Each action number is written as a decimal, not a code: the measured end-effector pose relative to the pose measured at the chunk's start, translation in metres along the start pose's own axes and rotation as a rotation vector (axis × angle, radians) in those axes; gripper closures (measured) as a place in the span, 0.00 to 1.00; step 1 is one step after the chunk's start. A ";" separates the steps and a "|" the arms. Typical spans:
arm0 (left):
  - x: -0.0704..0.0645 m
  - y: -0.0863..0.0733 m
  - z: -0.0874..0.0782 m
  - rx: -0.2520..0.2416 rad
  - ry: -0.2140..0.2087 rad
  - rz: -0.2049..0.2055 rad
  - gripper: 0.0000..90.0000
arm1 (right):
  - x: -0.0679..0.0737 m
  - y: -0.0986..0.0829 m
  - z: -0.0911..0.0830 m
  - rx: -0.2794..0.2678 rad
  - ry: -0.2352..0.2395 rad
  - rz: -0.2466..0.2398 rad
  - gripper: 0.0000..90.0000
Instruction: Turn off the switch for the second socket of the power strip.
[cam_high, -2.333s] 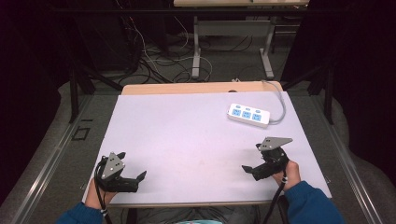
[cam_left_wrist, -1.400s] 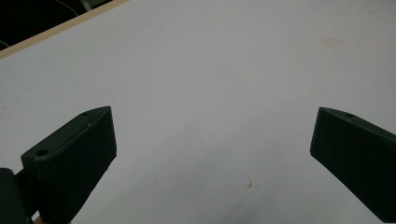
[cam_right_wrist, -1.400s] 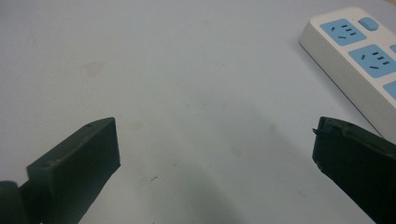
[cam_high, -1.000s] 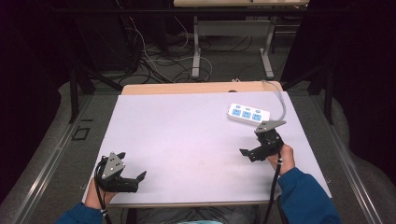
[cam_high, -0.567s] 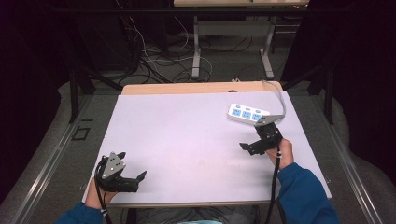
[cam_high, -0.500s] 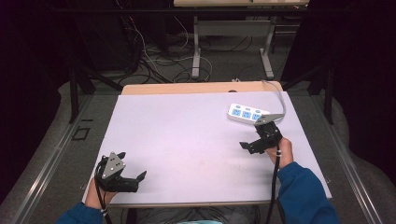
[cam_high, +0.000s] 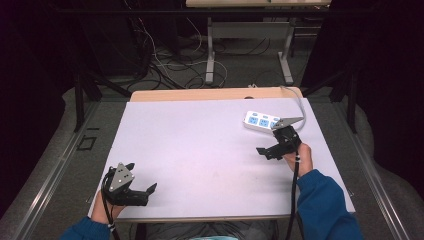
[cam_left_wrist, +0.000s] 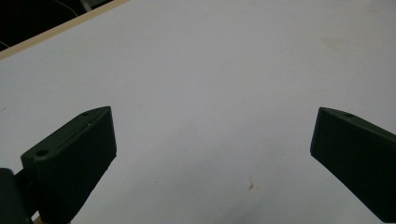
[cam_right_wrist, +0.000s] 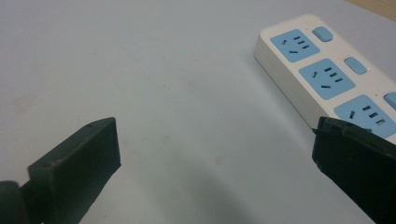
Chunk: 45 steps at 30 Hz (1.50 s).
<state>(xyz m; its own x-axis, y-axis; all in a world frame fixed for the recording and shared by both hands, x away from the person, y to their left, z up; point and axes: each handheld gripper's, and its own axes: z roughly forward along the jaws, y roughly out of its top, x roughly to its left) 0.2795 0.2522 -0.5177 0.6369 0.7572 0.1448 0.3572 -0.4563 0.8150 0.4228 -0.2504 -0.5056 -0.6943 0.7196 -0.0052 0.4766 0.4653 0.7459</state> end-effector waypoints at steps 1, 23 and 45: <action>0.000 0.000 0.000 0.000 0.003 0.004 0.00 | -0.001 0.000 0.000 -0.001 -0.003 0.000 0.00; 0.000 0.000 0.001 0.000 -0.003 -0.001 0.00 | -0.018 0.009 0.006 -0.021 -0.019 0.028 0.00; 0.000 0.000 0.001 -0.002 -0.002 0.001 0.00 | -0.040 0.014 0.010 -0.044 -0.042 0.066 0.00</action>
<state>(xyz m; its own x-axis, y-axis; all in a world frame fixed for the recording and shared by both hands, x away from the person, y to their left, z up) 0.2802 0.2516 -0.5177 0.6385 0.7559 0.1447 0.3550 -0.4560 0.8161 0.4633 -0.2675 -0.5016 -0.6386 0.7693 0.0173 0.4956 0.3940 0.7740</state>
